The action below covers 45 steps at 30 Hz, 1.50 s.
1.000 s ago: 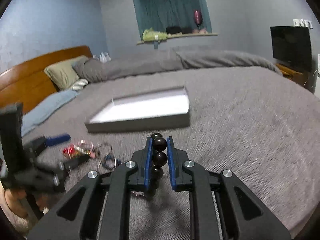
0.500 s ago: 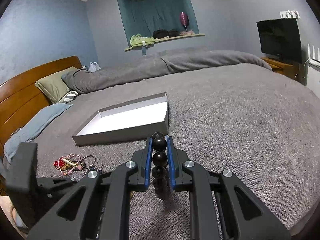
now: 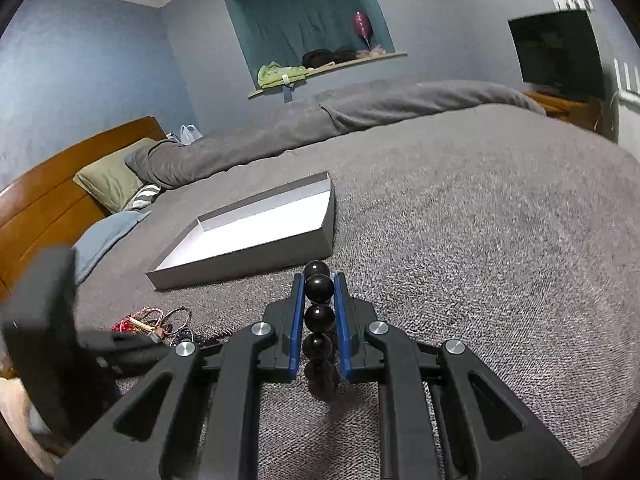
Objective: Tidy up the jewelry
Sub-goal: 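Grasp the small dark bead bracelet with the left tool while the right tool carries its bracelet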
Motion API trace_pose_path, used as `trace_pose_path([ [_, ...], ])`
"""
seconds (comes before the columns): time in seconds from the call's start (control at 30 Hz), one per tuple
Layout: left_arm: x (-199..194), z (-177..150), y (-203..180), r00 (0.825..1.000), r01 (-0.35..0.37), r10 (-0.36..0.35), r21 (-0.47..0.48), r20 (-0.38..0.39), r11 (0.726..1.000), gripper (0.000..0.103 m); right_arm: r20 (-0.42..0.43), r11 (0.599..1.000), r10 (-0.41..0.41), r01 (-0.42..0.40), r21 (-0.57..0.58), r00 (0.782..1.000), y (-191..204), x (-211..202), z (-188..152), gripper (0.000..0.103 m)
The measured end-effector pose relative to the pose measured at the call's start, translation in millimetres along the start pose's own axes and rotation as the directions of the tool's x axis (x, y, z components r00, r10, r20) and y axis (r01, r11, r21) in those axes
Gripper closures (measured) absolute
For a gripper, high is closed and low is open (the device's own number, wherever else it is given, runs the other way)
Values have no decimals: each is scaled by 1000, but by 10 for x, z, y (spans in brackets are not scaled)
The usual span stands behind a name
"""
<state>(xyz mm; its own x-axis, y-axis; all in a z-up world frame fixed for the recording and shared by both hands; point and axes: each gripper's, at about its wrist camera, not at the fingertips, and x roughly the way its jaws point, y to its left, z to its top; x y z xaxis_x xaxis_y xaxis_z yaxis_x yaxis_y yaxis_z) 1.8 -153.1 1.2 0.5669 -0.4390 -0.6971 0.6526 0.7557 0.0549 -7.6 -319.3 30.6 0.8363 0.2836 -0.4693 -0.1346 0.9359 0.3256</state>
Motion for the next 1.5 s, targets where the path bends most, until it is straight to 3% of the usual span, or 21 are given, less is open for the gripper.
trace_pose_path([
  [0.27,-211,526,343,999,-30,33,-85,31,996,96,-31,999,33,-32,29,999,-120,98,-10,88],
  [0.7,-394,777,933,993,-68,85,-197,81,978,96,-87,999,21,-18,36,996,-9,384,186,88],
  [1.0,-480,842,1285,985,-90,122,-249,118,964,96,-55,1000,7,-6,12,998,139,509,531,88],
  [1.2,-403,844,1616,989,-101,128,-294,73,950,96,-9,1000,-1,1,-7,1000,298,609,870,88],
  [1.5,-337,813,1910,980,-172,194,-330,34,928,96,-11,1000,23,-23,-5,1000,450,883,1168,88],
])
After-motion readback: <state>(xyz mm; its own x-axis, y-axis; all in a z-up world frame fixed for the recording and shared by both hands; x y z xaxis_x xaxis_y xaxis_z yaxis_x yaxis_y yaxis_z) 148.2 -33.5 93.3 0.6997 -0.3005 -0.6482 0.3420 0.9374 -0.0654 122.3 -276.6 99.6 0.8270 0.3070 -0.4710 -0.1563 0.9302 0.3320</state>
